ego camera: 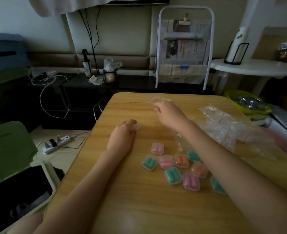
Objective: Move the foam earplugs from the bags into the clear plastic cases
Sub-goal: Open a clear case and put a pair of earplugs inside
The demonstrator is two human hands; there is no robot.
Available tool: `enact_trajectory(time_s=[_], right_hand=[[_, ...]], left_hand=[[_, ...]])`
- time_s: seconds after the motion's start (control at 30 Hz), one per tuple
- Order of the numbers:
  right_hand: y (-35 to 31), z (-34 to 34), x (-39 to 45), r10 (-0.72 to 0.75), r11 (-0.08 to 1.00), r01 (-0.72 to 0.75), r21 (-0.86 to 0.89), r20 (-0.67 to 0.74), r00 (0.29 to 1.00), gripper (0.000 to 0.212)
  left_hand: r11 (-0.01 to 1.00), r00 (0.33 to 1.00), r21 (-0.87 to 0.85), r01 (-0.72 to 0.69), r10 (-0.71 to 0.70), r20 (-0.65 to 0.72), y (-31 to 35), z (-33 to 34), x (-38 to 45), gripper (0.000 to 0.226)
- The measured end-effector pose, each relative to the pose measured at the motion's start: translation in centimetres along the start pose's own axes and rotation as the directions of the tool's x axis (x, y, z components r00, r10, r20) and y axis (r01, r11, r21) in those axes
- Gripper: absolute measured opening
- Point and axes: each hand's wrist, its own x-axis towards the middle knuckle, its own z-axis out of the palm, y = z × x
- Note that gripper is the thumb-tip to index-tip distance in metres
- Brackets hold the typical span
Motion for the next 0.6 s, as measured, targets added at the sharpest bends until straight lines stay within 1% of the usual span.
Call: enact_trajectory(time_s=[0.07, 0.13, 0.2, 0.27, 0.33, 0.37, 0.4, 0.43, 0.5, 0.53, 0.6], right_hand=[[0.6, 0.7, 2.7, 0.04, 0.996, -0.037, -0.084, 0.027, 0.999, 0.05], [1.2, 1.5, 5.0, 0.098, 0.987, -0.081, -0.137, 0.123, 0.987, 0.069], [2.0, 2.3, 6.6, 0.161, 0.974, -0.12, -0.191, 0.217, 0.963, 0.078], [3.0, 3.5, 8.1, 0.223, 0.958, -0.155, -0.24, 0.289, 0.931, 0.071], [3.3, 4.4, 9.0, 0.276, 0.942, -0.182, -0.282, 0.342, 0.898, 0.054], [3.2, 4.6, 9.2, 0.296, 0.931, -0.19, -0.311, 0.341, 0.892, 0.047], [2.9, 4.7, 9.2, 0.296, 0.923, -0.186, -0.338, 0.309, 0.904, 0.041], [2.7, 4.7, 9.0, 0.267, 0.923, -0.171, -0.345, 0.253, 0.93, 0.036], [2.3, 4.5, 8.3, 0.184, 0.953, -0.142, -0.269, 0.139, 0.973, 0.025], [2.2, 4.4, 7.8, 0.16, 0.969, -0.134, -0.209, 0.116, 0.98, 0.02], [1.9, 4.1, 6.8, 0.123, 0.987, -0.109, -0.117, 0.123, 0.985, 0.015]], left_hand=[[0.999, 1.0, -0.012, -0.03, 0.03, -0.001, 0.1, -0.1, -0.3, 0.034], [0.998, 0.998, -0.035, -0.055, 0.055, 0.001, -0.1, -0.1, -0.3, 0.03], [0.996, 0.998, -0.069, -0.064, 0.064, 0.0, -0.2, -0.1, -0.2, 0.028], [0.993, 0.998, -0.099, -0.069, 0.069, -0.003, -0.3, -0.1, 0.0, 0.028], [0.989, 0.997, -0.129, -0.073, 0.074, 0.004, -0.5, -0.2, 0.0, 0.028], [0.986, 0.997, -0.148, -0.076, 0.079, 0.015, -0.7, -0.2, 0.0, 0.028], [0.982, 0.996, -0.17, -0.078, 0.085, 0.034, -0.9, -0.2, 0.1, 0.028], [0.978, 0.994, -0.195, -0.076, 0.089, 0.06, -1.0, -0.2, 0.1, 0.029], [0.97, 0.99, -0.234, -0.073, 0.099, 0.104, -1.0, -0.3, 0.1, 0.03], [0.967, 0.988, -0.245, -0.068, 0.1, 0.118, -1.0, -0.3, 0.1, 0.029], [0.965, 0.984, -0.253, -0.064, 0.104, 0.148, -0.9, -0.6, -0.1, 0.028]])
